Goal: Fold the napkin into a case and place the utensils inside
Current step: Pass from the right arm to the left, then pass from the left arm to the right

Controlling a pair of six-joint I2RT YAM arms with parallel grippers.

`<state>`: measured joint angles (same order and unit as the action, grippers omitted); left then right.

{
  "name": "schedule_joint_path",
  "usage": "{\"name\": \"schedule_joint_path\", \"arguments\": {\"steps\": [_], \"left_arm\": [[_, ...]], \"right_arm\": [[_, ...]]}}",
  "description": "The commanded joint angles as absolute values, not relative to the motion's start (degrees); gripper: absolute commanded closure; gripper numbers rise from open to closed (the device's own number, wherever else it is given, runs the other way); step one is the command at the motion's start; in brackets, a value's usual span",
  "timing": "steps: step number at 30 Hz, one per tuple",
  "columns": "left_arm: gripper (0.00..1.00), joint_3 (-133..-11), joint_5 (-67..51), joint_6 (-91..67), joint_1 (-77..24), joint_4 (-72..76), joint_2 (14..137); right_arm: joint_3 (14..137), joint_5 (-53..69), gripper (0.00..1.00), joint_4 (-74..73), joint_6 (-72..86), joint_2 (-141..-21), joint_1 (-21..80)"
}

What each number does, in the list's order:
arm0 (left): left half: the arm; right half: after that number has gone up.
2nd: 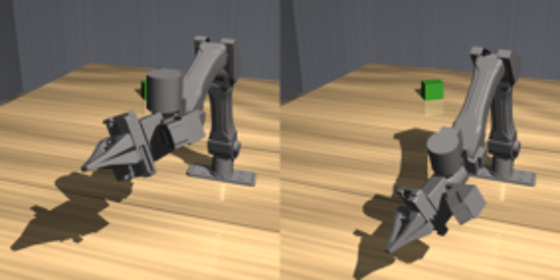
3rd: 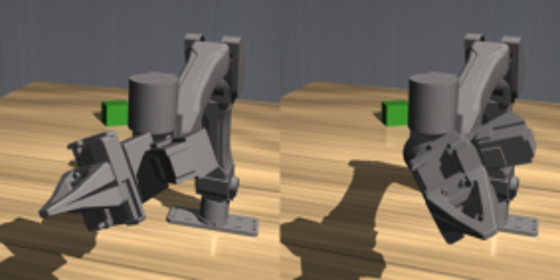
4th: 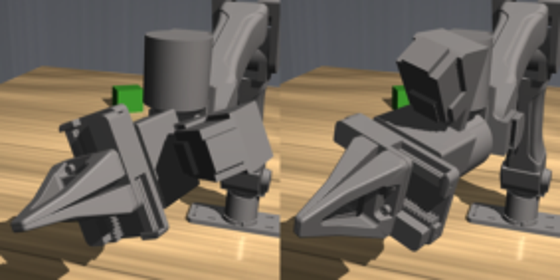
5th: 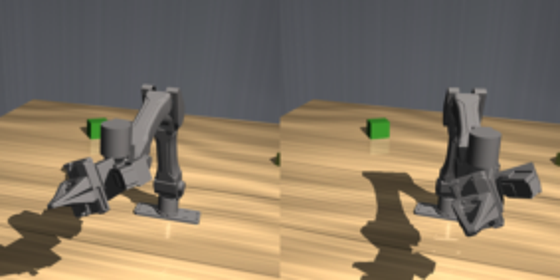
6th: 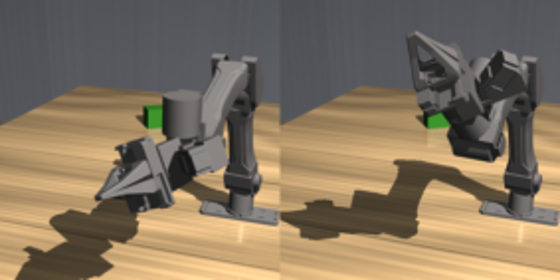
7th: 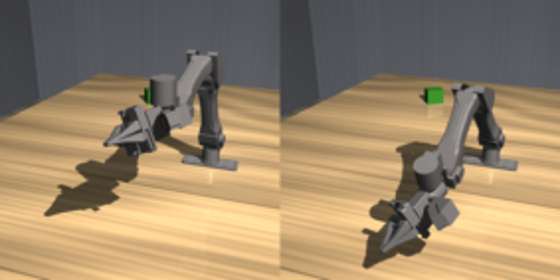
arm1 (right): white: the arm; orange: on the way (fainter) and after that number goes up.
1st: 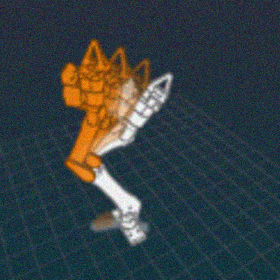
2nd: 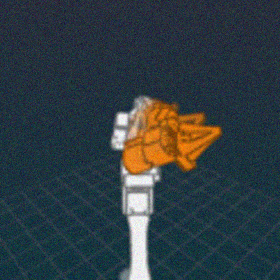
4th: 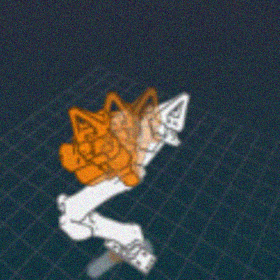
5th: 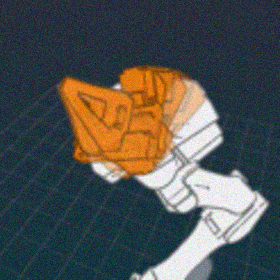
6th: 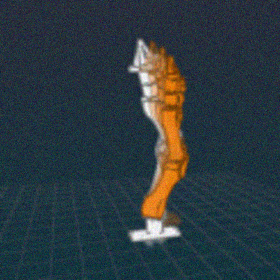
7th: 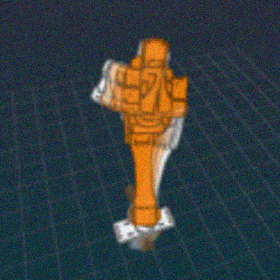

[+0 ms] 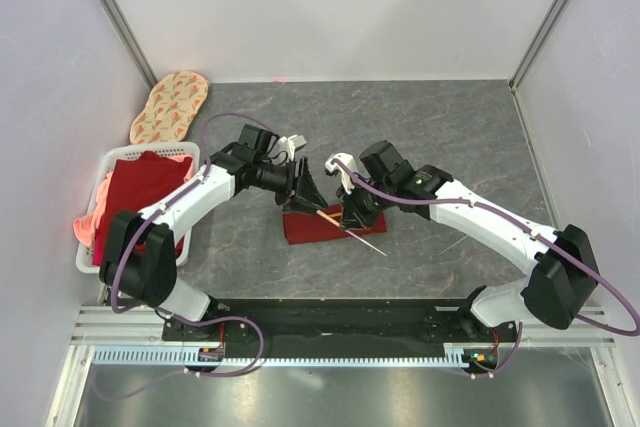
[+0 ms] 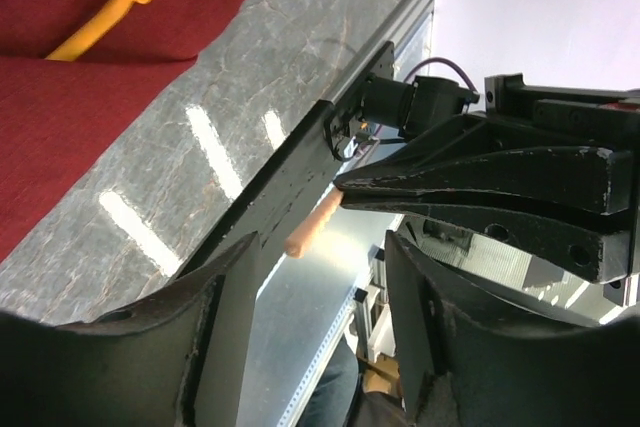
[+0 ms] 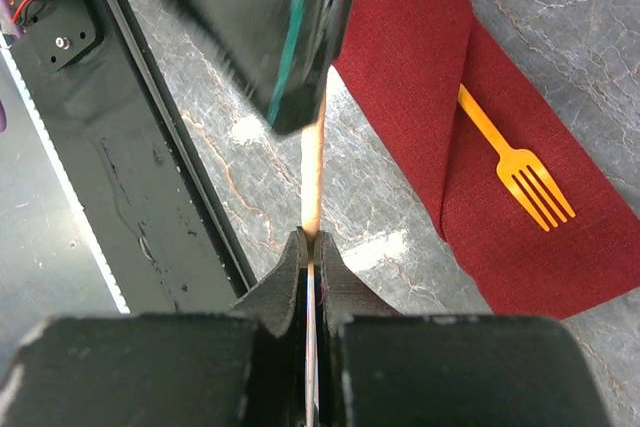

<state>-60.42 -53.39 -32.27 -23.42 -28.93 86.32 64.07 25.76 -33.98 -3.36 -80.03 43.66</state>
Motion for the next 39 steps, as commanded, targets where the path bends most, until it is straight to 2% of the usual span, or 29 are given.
{"name": "schedule_joint_path", "arguments": {"steps": [1, 7, 10, 11, 14, 19, 21, 22, 24, 25, 26, 28, 31, 33, 36, 39], "left_arm": [[0.44, -59.06, -56.69, -34.89, -24.87, -24.35, 86.57], [0.52, -58.89, -57.04, -36.47, -25.14, -22.5, 86.48], [0.63, -58.36, -57.13, -37.52, -25.14, -20.84, 86.05], [0.71, -57.84, -57.3, -37.88, -25.22, -20.31, 85.7], [0.83, -56.52, -58.62, -39.37, -25.14, -16.88, 85.87], [0.92, -54.85, -59.16, -42.01, -25.14, -12.22, 85.61], [0.96, -54.49, -58.19, -42.36, -25.22, -10.55, 84.38], [0.97, -54.49, -56.18, -42.28, -25.14, -10.37, 83.77], [0.98, -53.7, -53.8, -42.19, -25.14, -8.62, 81.31], [0.98, -53.09, -50.48, -42.45, -25.14, -7.66, 80.17], [0.98, -51.26, -48.45, -42.8, -25.22, -4.43, 78.85], [0.98, -48.44, -40.58, -44.29, -26.01, -0.55, 73.32], [0.98, -41.24, -27.13, -45.17, -29.77, 8.33, 65.43], [0.98, -36.84, -23.66, -45.96, -31.46, 14.55, 62.68], [0.98, -33.85, -14.01, -44.92, -34.36, 15.91, 59.07], [0.98, -29.19, -10.38, -45.96, -35.42, 20.81, 55.64]], "right_arm": [[66.71, 25.49, 1.0, -31.9, -4.48, -80.68, 43.86], [66.71, 25.05, 1.0, -31.91, -4.48, -80.51, 43.86], [66.88, 24.79, 1.0, -31.82, -4.48, -80.51, 43.86], [67.06, 24.7, 1.0, -31.73, -4.31, -80.59, 43.94], [67.15, 24.43, 1.0, -31.29, -4.04, -80.68, 43.94], [67.15, 22.68, 1.0, -31.46, -3.08, -80.86, 44.3], [67.06, 18.75, 0.83, -31.55, -0.45, -80.77, 44.3], [67.15, 14.2, 0.65, -31.81, 4.17, -80.77, 44.3], [66.71, 7.94, 0.5, -32.08, 9.9, -79.81, 44.3], [66.62, 0.86, 0.39, -32.86, 18.46, -79.46, 44.21], [67.67, -1.91, 0.35, -36.18, 22.81, -79.19, 44.03], [68.2, -5.17, 0.28, -38.66, 35.87, -78.32, 43.33], [67.07, -5.63, 0.21, -37.8, 45.94, -75.86, 43.33], [66.36, -4.66, 0.19, -34.55, 53.16, -74.63, 43.42], [63.2, -7.9, 0.18, -31.12, 64.39, -71.11, 43.42], [58.28, -8.61, 0.18, -26.2, 73.81, -68.91, 43.42]]}}
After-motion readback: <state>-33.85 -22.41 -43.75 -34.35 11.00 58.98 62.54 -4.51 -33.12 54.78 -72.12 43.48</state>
